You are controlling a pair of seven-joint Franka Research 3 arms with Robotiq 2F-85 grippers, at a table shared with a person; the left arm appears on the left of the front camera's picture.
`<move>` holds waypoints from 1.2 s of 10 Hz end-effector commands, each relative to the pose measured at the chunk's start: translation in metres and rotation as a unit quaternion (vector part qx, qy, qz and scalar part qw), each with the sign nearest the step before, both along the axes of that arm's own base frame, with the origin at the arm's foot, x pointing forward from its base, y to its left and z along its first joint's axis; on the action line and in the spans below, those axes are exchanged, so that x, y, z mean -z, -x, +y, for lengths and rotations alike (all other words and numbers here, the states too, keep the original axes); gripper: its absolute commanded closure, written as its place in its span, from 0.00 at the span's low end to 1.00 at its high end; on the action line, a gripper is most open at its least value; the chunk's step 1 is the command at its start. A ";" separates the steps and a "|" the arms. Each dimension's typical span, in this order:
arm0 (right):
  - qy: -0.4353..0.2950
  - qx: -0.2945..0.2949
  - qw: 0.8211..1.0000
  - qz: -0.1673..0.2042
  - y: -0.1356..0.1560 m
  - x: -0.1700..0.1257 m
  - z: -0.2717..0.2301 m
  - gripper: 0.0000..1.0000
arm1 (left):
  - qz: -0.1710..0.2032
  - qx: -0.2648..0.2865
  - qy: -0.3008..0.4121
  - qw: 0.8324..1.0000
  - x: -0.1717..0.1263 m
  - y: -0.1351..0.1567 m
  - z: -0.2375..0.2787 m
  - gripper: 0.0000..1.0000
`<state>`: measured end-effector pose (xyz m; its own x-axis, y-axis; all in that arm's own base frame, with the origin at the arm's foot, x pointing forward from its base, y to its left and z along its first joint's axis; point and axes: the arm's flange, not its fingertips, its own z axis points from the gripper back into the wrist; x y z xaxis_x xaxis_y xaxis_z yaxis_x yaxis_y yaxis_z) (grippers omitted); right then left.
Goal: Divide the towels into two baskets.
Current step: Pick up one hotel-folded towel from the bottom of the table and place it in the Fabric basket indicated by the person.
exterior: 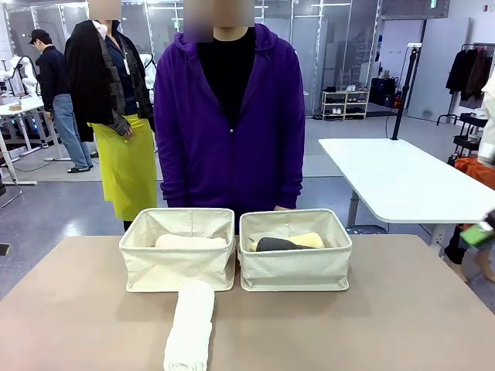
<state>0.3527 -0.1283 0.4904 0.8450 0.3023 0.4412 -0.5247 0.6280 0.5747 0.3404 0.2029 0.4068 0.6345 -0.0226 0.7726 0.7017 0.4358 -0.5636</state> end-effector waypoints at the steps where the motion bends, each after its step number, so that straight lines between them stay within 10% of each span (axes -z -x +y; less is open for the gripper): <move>1: -0.094 0.074 0.993 0.014 0.029 0.025 -0.036 0.00 | -0.003 -0.002 0.002 1.000 -0.002 0.002 0.001 0.00; 6: -0.198 0.154 0.967 0.044 0.094 0.115 -0.083 0.00 | -0.003 -0.002 0.002 1.000 -0.002 0.002 0.001 0.00; 12: -0.185 0.147 0.970 0.054 0.096 0.097 -0.085 0.00 | -0.003 -0.002 0.002 1.000 -0.002 0.002 0.001 0.00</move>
<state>0.2595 -0.2145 0.3897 0.9218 -0.1070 0.3726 -0.2764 0.4925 0.8252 0.3403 0.2030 0.4068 0.6345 -0.0224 0.7726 0.7016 0.4360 -0.5636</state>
